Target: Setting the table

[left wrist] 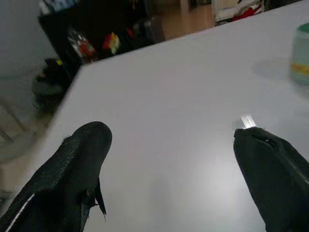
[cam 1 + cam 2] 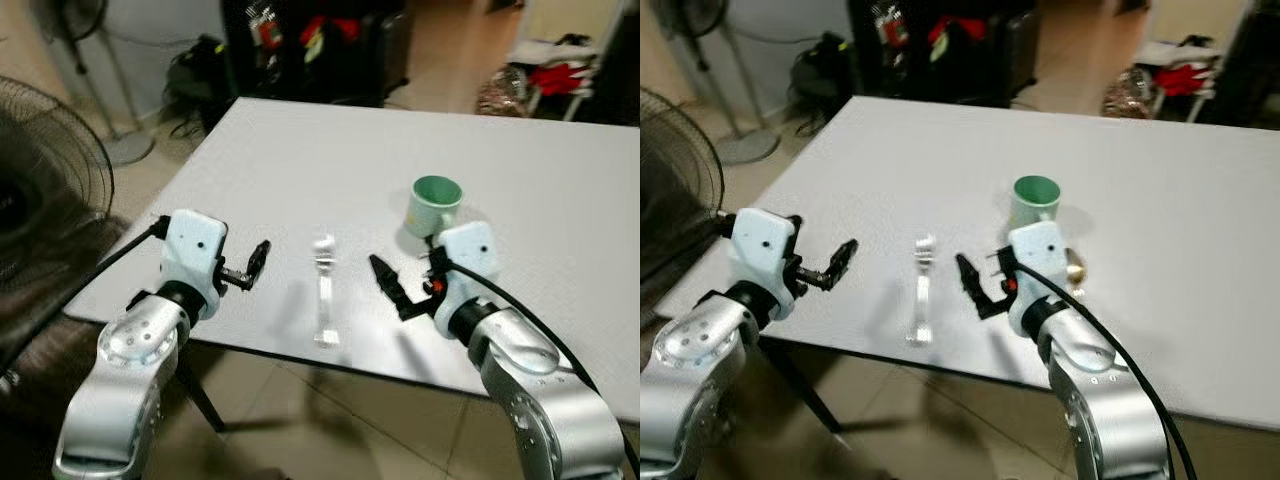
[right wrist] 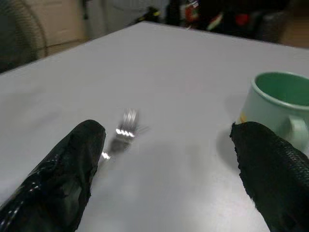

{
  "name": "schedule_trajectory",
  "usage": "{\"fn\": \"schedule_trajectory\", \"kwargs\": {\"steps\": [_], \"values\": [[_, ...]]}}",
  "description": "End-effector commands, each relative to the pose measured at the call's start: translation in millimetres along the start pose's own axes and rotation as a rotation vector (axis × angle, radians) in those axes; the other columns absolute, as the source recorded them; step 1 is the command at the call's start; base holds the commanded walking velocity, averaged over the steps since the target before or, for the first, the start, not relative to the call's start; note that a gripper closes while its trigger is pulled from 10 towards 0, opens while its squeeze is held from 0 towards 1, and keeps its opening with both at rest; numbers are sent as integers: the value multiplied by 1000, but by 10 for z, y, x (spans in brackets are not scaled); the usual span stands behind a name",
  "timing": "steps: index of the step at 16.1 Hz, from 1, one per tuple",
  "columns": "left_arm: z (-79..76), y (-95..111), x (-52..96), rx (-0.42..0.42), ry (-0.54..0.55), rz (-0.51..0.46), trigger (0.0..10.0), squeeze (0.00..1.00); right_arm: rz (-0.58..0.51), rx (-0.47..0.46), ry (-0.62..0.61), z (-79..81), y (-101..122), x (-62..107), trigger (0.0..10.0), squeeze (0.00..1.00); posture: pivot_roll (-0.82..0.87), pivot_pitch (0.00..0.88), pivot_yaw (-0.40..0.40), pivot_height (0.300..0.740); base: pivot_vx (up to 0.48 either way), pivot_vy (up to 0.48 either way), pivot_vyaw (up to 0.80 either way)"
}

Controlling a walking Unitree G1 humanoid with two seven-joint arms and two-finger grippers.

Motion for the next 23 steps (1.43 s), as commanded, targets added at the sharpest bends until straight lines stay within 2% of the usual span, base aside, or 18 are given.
{"fn": "schedule_trajectory", "kwargs": {"steps": [1,4,5,6,7,9,11,12,13,15,16,18,19,20,21,22,23], "values": [[31,29,9,-77,34,-3,10000,0,-27,0,-6,15,40,5,10000,0,-56,23,53,740,0,-480,-788],[-8,-4,-1,-10,58,19,10000,0,-53,4,-42,-62,80,-3,10000,0,-62,22,57,740,0,-480,-788],[-28,-36,-15,42,61,35,10000,161,-59,23,-49,-85,88,-10,10000,0,-61,23,56,740,0,0,0],[-120,-70,-55,128,12,45,10000,1000,-42,-4,-16,-64,59,-23,10000,169,-60,24,54,740,0,0,0],[-163,-90,-95,140,-12,60,10000,1000,-37,-35,-9,-65,60,-22,10000,1000,-60,26,53,740,0,0,0],[-237,-144,-196,169,-49,99,10000,1000,-1,-21,-2,-102,38,-21,10000,1000,-61,32,49,740,0,0,0],[-353,-233,-397,186,-108,151,10000,1000,78,19,40,-164,-30,-2,10000,1000,-70,39,53,740,0,0,0],[-377,-238,-428,197,-121,156,10000,1000,88,21,50,-168,-40,3,10000,1000,-73,40,54,740,0,0,0],[-440,-278,-551,191,-154,185,10000,1000,120,66,63,-243,-72,39,10000,1000,-90,44,67,740,0,0,0],[-569,-378,-687,154,-213,274,10000,1000,169,54,124,-301,-64,136,10000,1000,-116,51,84,740,0,0,0],[-614,-497,-728,158,-208,353,10000,553,199,63,170,-305,-58,193,10000,1000,-120,52,85,740,0,0,0],[-618,-632,-748,167,-183,414,10000,59,229,77,255,-245,-63,274,10000,1000,-133,55,89,740,0,0,0],[-624,-701,-757,156,-179,434,10000,0,222,108,299,-201,-43,313,10000,1000,-131,57,85,740,0,0,0],[-629,-777,-763,175,-171,465,10000,0,229,127,291,-212,-49,326,10000,1000,-131,58,83,740,0,0,0],[-623,-828,-769,191,-161,494,10000,0,236,128,288,-215,-53,323,10000,0,-132,58,80,740,0,0,0],[-603,-867,-779,185,-148,514,9804,0,240,131,304,-196,-49,322,10000,0,-128,55,79,740,0,0,0],[-573,-903,-785,175,-132,528,4941,0,242,137,325,-161,-47,321,10000,0,-128,55,79,740,0,0,0]]}}
Point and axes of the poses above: a point about 5 cm out from each wrist's last joint towards the gripper, its own x axis pointing back from the gripper into the wrist, its own y axis along the axis of the wrist's last joint, z = x × y, the point moved 6 cm from there along -x, pointing out of the wrist towards the gripper, and after that the axes turned 12 degrees about -x, right-handed, at the moved point
